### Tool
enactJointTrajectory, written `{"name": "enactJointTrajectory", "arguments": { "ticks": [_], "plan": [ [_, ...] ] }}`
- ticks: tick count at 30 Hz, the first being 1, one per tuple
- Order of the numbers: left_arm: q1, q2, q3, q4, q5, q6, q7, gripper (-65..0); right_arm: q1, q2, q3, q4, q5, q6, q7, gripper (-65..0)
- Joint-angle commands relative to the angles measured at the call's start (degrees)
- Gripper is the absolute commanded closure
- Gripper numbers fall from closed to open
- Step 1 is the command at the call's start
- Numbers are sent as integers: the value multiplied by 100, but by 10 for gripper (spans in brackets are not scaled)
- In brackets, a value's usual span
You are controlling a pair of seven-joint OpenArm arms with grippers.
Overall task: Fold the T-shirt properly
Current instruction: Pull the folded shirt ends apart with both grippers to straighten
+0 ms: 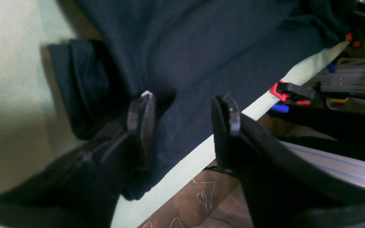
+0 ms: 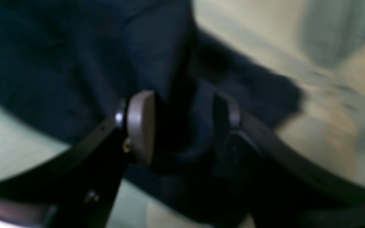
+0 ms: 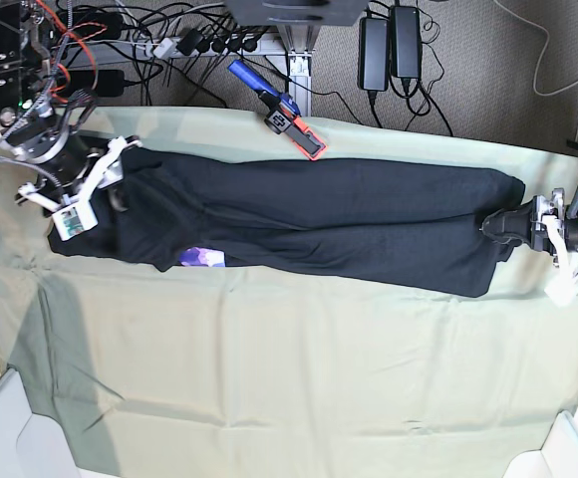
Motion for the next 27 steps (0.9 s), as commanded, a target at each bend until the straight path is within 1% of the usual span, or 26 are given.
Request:
{"name": "enactJointTrajectory", "arguments": {
  "ticks": [1, 3, 6, 9, 11, 12, 13, 14, 15, 17, 19, 22, 25, 27],
  "plan": [
    [-94, -131, -44, 76, -103, -93, -81, -319, 63, 81, 254, 96, 131, 195, 138, -295],
    [-94, -129, -44, 76, -105, -93, -87, -319, 120, 81, 623, 96, 374, 199, 157, -295],
    [-94, -127, -44, 76, -105, -93, -127, -319, 179, 81, 949, 96, 669, 197, 157, -295],
    [-96, -127, -44, 76, -105, -93, -129, -319, 203, 76, 1003, 96, 1051, 201, 133, -295],
    [-94, -129, -44, 76, -103, -93, -127, -319, 234, -13, 1003, 98, 1222, 205, 114, -290],
    [-94, -127, -44, 76, -103, -93, -129, -319, 236, -85, 1001, 98, 1290, 216, 114, -256],
    [-94, -129, -44, 76, -94, -93, -142, -319, 236, -170, 1001, 98, 1362, 219, 111, -180],
    [-94, -129, -44, 76, -7, -93, -240, -319, 236, -273, 1001, 98, 1410, 219, 92, -66],
    [-96, -129, -44, 76, 160, -93, -407, -319, 236, -389, 1001, 98, 1434, 219, 48, 0],
    [-94, -127, -44, 76, 605, -93, -756, -320, 236, -605, 1001, 94, 1449, 223, 35, 0],
    [-96, -127, -44, 76, 1093, -93, -1091, -323, 219, -756, 1001, 83, 1425, 245, 31, 0],
    [-94, -129, -48, 74, 1895, -93, -1659, -389, 203, -839, 1001, 20, 1335, 247, 28, 0],
    [-94, -109, -48, 72, 2243, -93, -1836, -398, 205, -839, 1001, -70, 1342, 247, 28, 0],
    [-92, -107, -48, 63, 2280, -93, -1838, -398, 205, -839, 1001, -74, 1342, 247, 26, 0]
  ]
}}
